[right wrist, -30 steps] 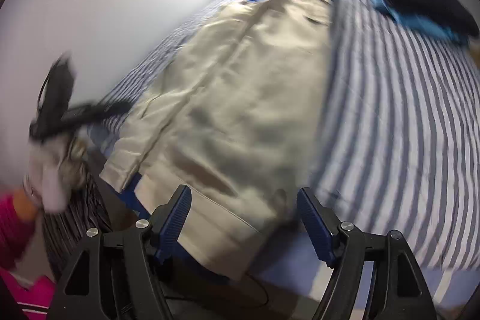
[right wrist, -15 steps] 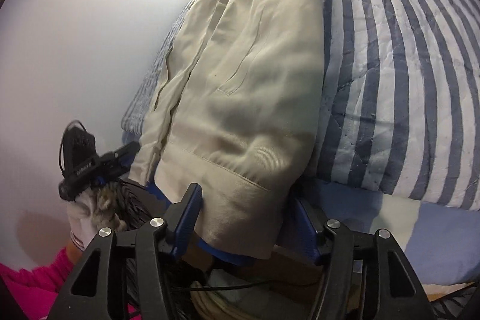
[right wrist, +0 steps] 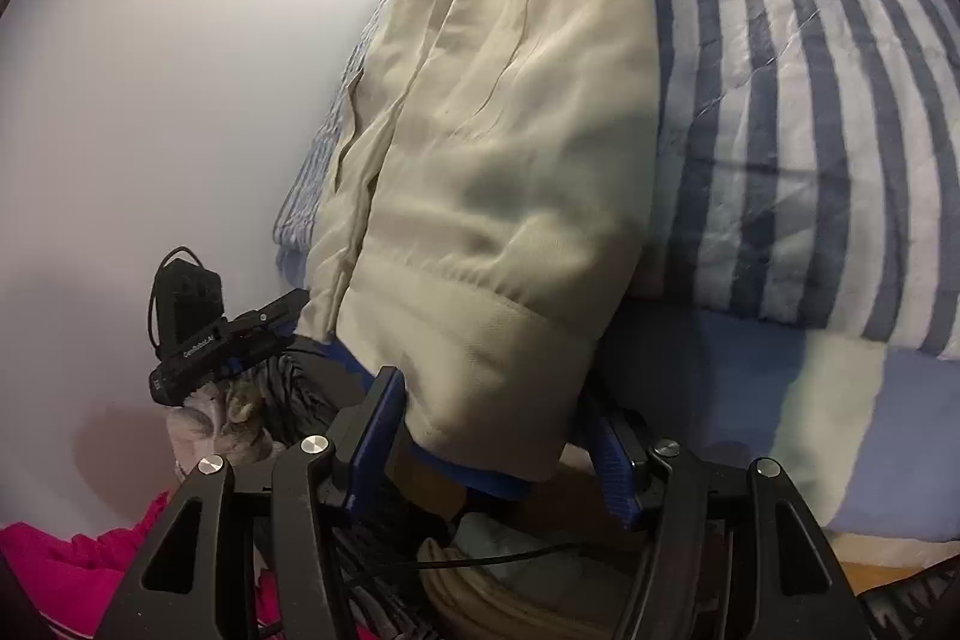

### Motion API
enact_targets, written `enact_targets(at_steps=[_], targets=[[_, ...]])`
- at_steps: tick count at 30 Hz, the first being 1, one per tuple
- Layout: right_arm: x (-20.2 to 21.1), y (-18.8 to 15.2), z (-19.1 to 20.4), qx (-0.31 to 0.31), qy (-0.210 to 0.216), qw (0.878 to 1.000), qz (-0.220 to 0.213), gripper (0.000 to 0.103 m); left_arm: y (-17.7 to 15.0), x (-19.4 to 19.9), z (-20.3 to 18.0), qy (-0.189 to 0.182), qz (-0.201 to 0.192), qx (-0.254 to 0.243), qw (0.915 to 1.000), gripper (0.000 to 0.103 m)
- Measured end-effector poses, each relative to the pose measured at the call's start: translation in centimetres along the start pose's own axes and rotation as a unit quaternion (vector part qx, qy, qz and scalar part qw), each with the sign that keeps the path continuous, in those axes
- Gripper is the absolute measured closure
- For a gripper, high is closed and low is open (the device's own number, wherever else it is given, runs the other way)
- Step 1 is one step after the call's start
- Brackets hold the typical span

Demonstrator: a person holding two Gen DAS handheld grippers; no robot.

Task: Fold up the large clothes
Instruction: 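Grasp the jacket hem with both grippers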

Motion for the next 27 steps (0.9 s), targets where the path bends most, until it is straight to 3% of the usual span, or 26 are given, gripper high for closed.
enact_targets(at_steps=[1,4,5,8,9,11,13,16,17,21,27], targets=[[-0.2,-0.1,-0.1,-0.003,0.002,1.0,0.003,0.05,0.0,0.0,0.0,-0.005,0.002,0.004,1.0,0.051],[-0.5,0.1,-0.4,-0.016,0.013,1.0,0.006,0.065,-0.2,0.1,0.1,0.0,0.001,0.006,1.0,0.065],[-0.7,0.2,-0.4,-0.018,0.012,1.0,0.007,0.074,-0.2,0.2,0.1,0.0,0.001,0.007,1.0,0.066],[-0.4,0.4,0.0,-0.014,0.017,1.0,-0.001,0.081,-0.2,0.5,-0.2,-0.003,-0.002,0.004,1.0,0.066],[-0.3,0.5,0.2,-0.014,0.026,1.0,-0.006,0.081,-0.2,0.5,-0.2,0.0,-0.004,0.002,1.0,0.065],[-0.2,0.5,0.2,-0.011,0.029,1.0,-0.006,0.078,-0.4,-0.3,-0.1,0.007,0.011,0.009,0.9999,0.049],[-0.8,0.5,-0.1,-0.016,0.02,1.0,0.003,0.074,-0.7,-0.8,-0.4,0.005,0.018,0.008,0.9998,0.048],[-1.0,0.7,-0.1,-0.018,0.024,1.0,0.001,0.074,-0.7,-0.8,-0.9,0.006,0.019,-0.001,0.9998,0.079],[-0.9,0.8,0.2,-0.015,0.028,0.999,-0.002,0.077,-0.6,-0.6,-1.0,0.006,0.019,-0.001,0.9998,0.084],[0.0,1.5,1.5,-0.007,0.054,0.998,-0.024,0.091,0.2,0.9,-2.2,-0.015,0.01,-0.007,0.9998,0.089],[1.6,3.7,3.9,-0.009,0.089,0.995,-0.05,0.093,3.1,3.3,-4.7,-0.069,-0.006,-0.007,0.9976,0.09]])
Point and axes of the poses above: each gripper's, at about its wrist camera, not at the fingertips, and x roughly against the way its jaws point, z to its left, y to its top, the point moved 7 cm from there along -x, roughly the way its jaws point, and after that the axes turned 9 degrees about y, right-handed, at the moved point
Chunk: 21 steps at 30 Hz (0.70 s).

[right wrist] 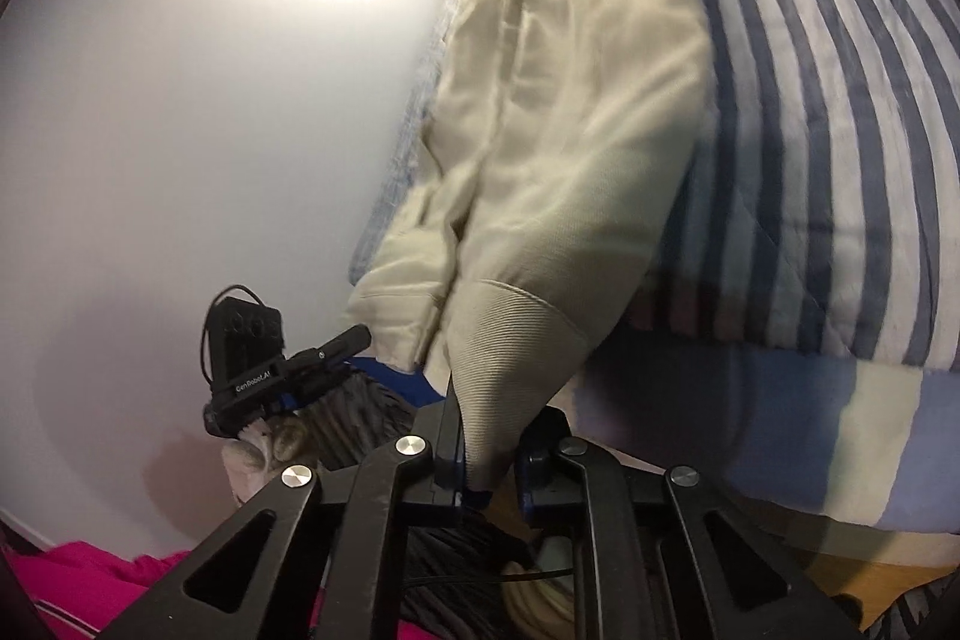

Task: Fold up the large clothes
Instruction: 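Grasp the jacket hem with both grippers, then lift the hem with both grippers and fold it toward the blue collar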

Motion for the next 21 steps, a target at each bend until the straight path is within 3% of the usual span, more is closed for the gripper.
enact_targets(at_steps=[12,21], targets=[[0.8,8.3,4.3,0.054,-0.01,0.997,-0.047,0.095,9.6,0.4,-6.0,-0.02,-0.066,-0.05,0.9964,0.09],[-0.5,17.4,3.0,0.041,-0.029,0.996,-0.077,0.095,16.4,-2.9,-5.3,-0.011,-0.085,-0.018,0.9961,0.09]])
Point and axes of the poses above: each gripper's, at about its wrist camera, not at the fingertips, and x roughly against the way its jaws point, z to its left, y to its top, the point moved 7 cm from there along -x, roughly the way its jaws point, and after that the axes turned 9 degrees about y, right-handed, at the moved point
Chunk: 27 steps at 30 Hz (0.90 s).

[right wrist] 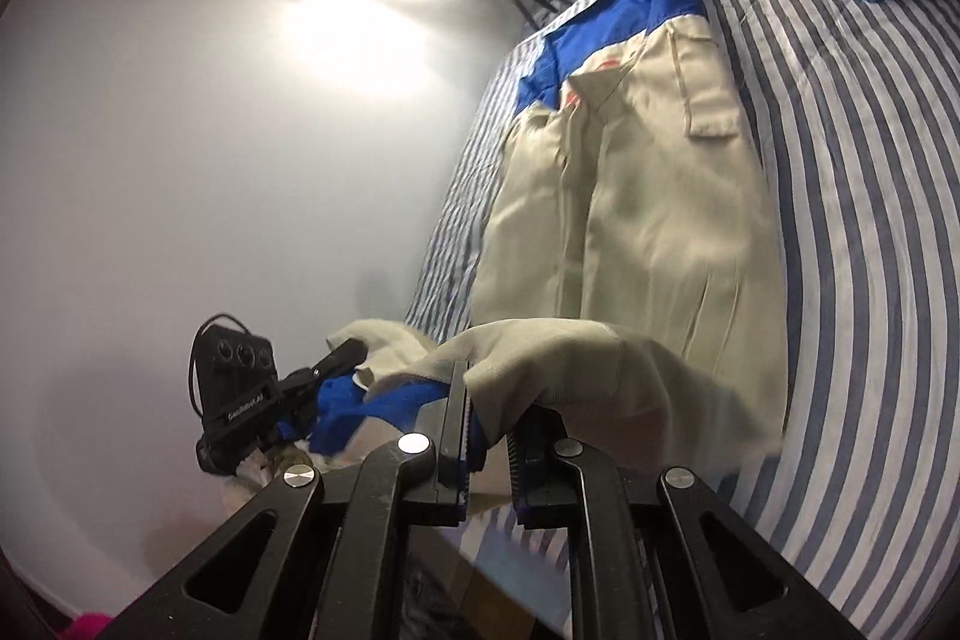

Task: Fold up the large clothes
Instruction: 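Lift the hem with both grippers and fold it toward the blue collar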

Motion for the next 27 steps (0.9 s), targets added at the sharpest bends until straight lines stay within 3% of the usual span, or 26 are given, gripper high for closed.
enact_targets(at_steps=[8,13,15,17,19,20,21,24,27], targets=[[-2.4,4.4,-4.7,-0.031,-0.032,0.999,-0.013,0.096,3.1,-5.5,2.9,0.029,0.009,0.04,0.9987,0.09],[-3.6,5.3,-7.1,-0.027,-0.051,0.998,-0.015,0.096,3.6,-8.2,4.1,0.043,0.015,0.047,0.9979,0.089],[-4.0,5.4,-8.0,-0.029,-0.039,0.999,-0.015,0.095,3.7,-8.6,4.2,0.046,0.015,0.047,0.9977,0.088],[-3.8,5.5,-8.3,-0.025,-0.023,0.999,-0.016,0.091,4.2,-8.4,4.3,0.038,0.009,0.051,0.9979,0.077],[-2.7,5.7,-8.2,-0.023,0.003,0.999,-0.028,0.077,5.1,-7.3,4.3,0.025,-0.01,0.06,0.9978,0.06],[-2.1,5.8,-8.0,-0.019,0.008,0.999,-0.038,0.064,5.6,-6.7,4.3,0.019,-0.02,0.066,0.9974,0.054],[-1.0,6.0,-7.7,-0.011,0.011,0.998,-0.055,0.055,6.0,-6.0,4.5,0.015,-0.033,0.071,0.9968,0.054],[2.0,5.9,-7.0,0.025,-0.016,0.996,-0.081,0.053,6.9,-4.0,4.8,0.027,-0.065,0.053,0.9961,0.054],[3.0,4.3,-5.7,0.062,-0.041,0.995,-0.067,0.058,5.8,-3.5,4.0,0.036,-0.058,0.015,0.9975,0.054]])
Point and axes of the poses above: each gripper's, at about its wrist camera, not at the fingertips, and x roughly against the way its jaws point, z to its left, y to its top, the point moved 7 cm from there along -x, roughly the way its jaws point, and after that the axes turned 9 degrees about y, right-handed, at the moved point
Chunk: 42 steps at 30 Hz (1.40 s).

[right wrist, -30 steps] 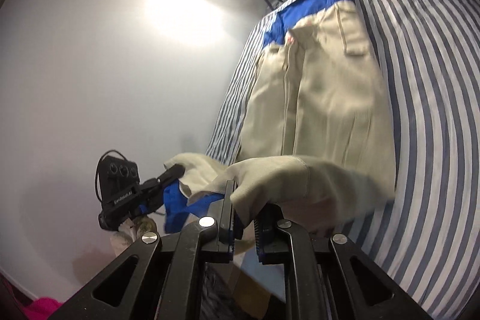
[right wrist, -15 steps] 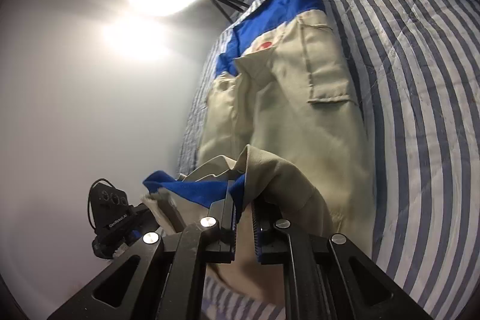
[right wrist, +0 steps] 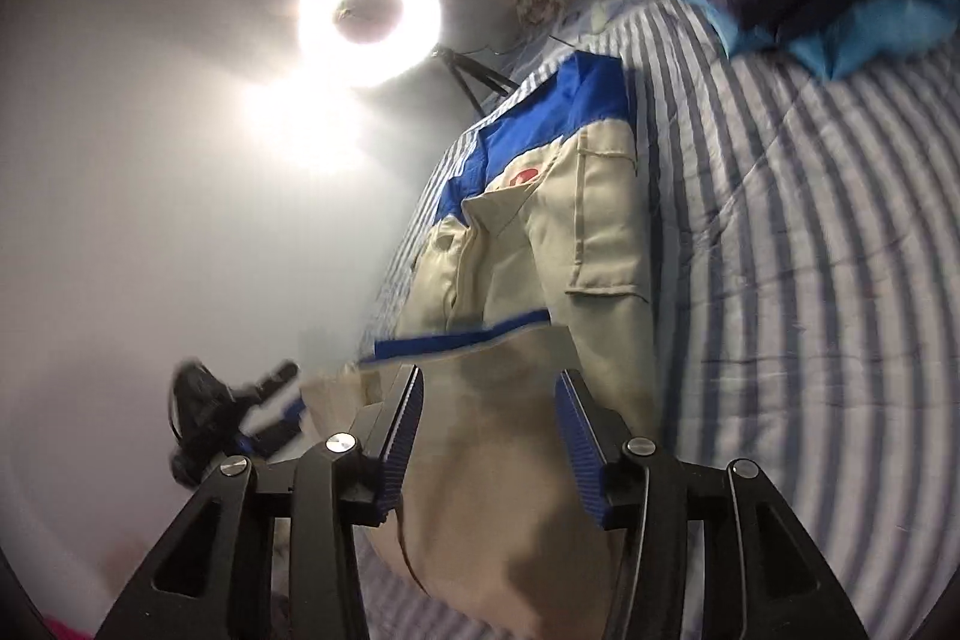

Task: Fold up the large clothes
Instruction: 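Lift the hem with both grippers and fold it toward the blue collar, then open both grippers and lift them off the folded jacket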

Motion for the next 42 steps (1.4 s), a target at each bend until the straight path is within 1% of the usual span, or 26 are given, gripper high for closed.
enact_targets(at_steps=[1,2,4,5,7,9,11,12,14,16,18,19,20,21,23,25,26,27,28,30,32,35,38,40,41,42], targets=[[0.0,-0.9,0.9,0.018,0.001,1.0,0.012,0.06,-0.4,0.0,-0.4,0.0,0.005,-0.01,0.9999,0.054],[-0.2,-1.8,1.8,0.036,0.001,0.999,0.025,0.065,-1.4,0.0,-1.2,0.002,0.012,-0.028,0.9995,0.054],[-1.2,-3.9,4.1,0.083,-0.005,0.995,0.056,0.066,-3.0,0.2,-2.6,0.017,0.013,-0.069,0.9974,0.055],[-2.1,-5.1,5.4,0.107,-0.004,0.992,0.074,0.066,-3.8,0.5,-3.2,0.032,0.008,-0.087,0.9957,0.055],[-3.7,-6.8,7.1,0.137,-0.002,0.986,0.1,0.068,-4.6,1.1,-3.4,0.044,-0.006,-0.092,0.9948,0.055],[-5.4,-8.1,8.7,0.17,-0.002,0.978,0.123,0.07,-4.6,1.2,-2.4,0.051,-0.01,-0.075,0.9958,0.055],[-7.3,-8.7,9.8,0.195,-0.003,0.971,0.138,0.07,-4.2,0.6,0.1,0.054,0.003,-0.03,0.9981,0.055],[-8.0,-8.9,10.1,0.202,-0.003,0.969,0.142,0.071,-4.2,-0.1,1.2,0.051,0.019,-0.013,0.9984,0.055],[-9.4,-8.8,10.3,0.213,-0.01,0.966,0.147,0.071,-4.9,-2.0,3.6,0.041,0.07,0.023,0.9964,0.055],[-10.2,-8.4,10.0,0.221,-0.025,0.964,0.144,0.071,-5.4,-2.9,4.9,0.024,0.09,0.048,0.9945,0.055],[-10.2,-7.9,9.6,0.214,-0.028,0.966,0.14,0.072,-5.6,-3.1,5.3,0.021,0.092,0.035,0.9949,0.068],[-10.2,-7.7,9.3,0.215,-0.034,0.966,0.139,0.072,-5.6,-3.0,5.1,0.019,0.093,0.025,0.9952,0.083],[-10.5,-7.5,9.3,0.217,-0.04,0.965,0.138,0.072,-5.8,-2.8,4.8,0.016,0.095,0.015,0.9952,0.092],[-10.9,-7.1,9.1,0.219,-0.045,0.965,0.138,0.072,-5.9,-2.5,4.6,0.021,0.09,0.007,0.9957,0.097],[-12.0,-6.2,8.4,0.225,-0.071,0.962,0.136,0.076,-5.8,-1.8,4.4,0.039,0.072,-0.01,0.9966,0.099],[-14.1,-5.3,6.5,0.244,-0.121,0.953,0.136,0.077,-5.3,-2.0,4.9,0.069,0.059,-0.022,0.9956,0.099],[-15.7,-5.4,4.9,0.24,-0.14,0.948,0.154,0.076,-5.2,-2.3,5.5,0.08,0.06,-0.016,0.9948,0.099],[-16.6,-5.6,4.0,0.231,-0.146,0.947,0.166,0.076,-5.2,-2.6,5.8,0.082,0.063,-0.006,0.9946,0.099],[-16.8,-5.2,3.8,0.226,-0.137,0.952,0.153,0.076,-5.2,-2.7,6.0,0.094,0.058,-0.012,0.9938,0.099],[-16.3,-4.7,4.1,0.205,-0.138,0.956,0.155,0.076,-4.9,-2.3,5.9,0.129,0.036,-0.039,0.9902,0.099],[-14.8,-4.5,4.7,0.192,-0.137,0.961,0.146,0.076,-4.6,-1.3,4.9,0.117,0.02,-0.044,0.992,0.099],[-11.1,-4.7,6.1,0.194,-0.146,0.962,0.122,0.073,-3.9,0.7,3.0,0.105,-0.016,-0.059,0.9926,0.099],[-6.1,-4.5,7.5,0.184,-0.158,0.968,0.064,0.068,-3.9,2.0,1.1,0.088,-0.027,-0.089,0.9917,0.098],[-2.5,-4.4,8.3,0.176,-0.177,0.968,0.028,0.065,-4.6,2.3,0.7,0.082,-0.022,-0.094,0.992,0.091],[-1.5,-4.2,8.4,0.172,-0.184,0.967,0.024,0.063,-5.0,2.1,0.9,0.075,-0.011,-0.084,0.9936,0.081],[0.0,-4.3,8.6,0.165,-0.197,0.966,0.023,0.062,-5.3,1.7,1.1,0.065,0.004,-0.07,0.9954,0.075]])
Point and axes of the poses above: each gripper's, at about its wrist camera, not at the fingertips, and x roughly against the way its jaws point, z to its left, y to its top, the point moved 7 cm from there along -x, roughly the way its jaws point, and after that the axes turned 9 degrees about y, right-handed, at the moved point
